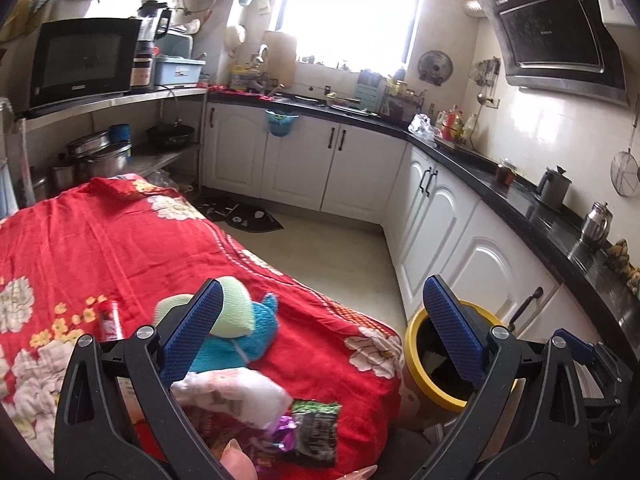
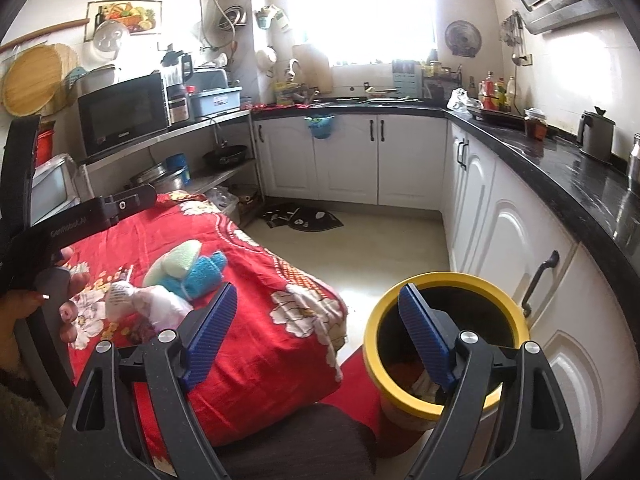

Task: Collect trash
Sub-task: 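Move both open tools back toward the remaining trash on the bedspread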

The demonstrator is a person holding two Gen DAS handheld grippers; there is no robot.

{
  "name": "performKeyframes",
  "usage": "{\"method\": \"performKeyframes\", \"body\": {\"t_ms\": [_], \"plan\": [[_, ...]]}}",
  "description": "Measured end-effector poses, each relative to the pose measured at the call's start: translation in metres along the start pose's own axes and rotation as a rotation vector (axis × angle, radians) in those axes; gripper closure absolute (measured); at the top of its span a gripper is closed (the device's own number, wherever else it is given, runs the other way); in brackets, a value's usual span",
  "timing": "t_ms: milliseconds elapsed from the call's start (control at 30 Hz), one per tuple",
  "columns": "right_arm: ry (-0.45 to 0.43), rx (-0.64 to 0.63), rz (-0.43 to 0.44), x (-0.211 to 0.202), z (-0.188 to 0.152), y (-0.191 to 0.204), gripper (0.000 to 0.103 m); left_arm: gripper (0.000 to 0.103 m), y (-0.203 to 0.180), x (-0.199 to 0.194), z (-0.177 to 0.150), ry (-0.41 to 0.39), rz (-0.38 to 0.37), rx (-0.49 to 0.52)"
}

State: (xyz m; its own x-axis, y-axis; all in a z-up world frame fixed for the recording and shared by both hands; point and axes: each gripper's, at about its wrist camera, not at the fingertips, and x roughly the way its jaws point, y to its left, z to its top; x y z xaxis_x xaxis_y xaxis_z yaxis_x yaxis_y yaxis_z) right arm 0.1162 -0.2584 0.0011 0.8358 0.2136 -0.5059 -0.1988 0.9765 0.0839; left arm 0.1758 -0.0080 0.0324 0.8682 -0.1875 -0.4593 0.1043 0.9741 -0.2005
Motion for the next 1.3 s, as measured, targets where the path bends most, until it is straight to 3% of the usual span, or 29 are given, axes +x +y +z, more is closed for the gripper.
{"method": "performKeyframes", "body": {"t_ms": [767,967,1300], "plan": [[0.065,-0.099,0.144,0.016,-0.013,0.071,0.023,0.011,0.088,-0.037,-0.004,-0.025,0.150,-0.107],[0.097,-0.118,0.161,0.026,-0.019,0.083,0.023,0.011,0.107,-0.036,-0.016,0.016,0.179,-0.106],[0.161,-0.112,0.159,0.055,-0.031,0.086,0.023,0.011,0.146,-0.020,-0.057,0.156,0.189,-0.160]]}}
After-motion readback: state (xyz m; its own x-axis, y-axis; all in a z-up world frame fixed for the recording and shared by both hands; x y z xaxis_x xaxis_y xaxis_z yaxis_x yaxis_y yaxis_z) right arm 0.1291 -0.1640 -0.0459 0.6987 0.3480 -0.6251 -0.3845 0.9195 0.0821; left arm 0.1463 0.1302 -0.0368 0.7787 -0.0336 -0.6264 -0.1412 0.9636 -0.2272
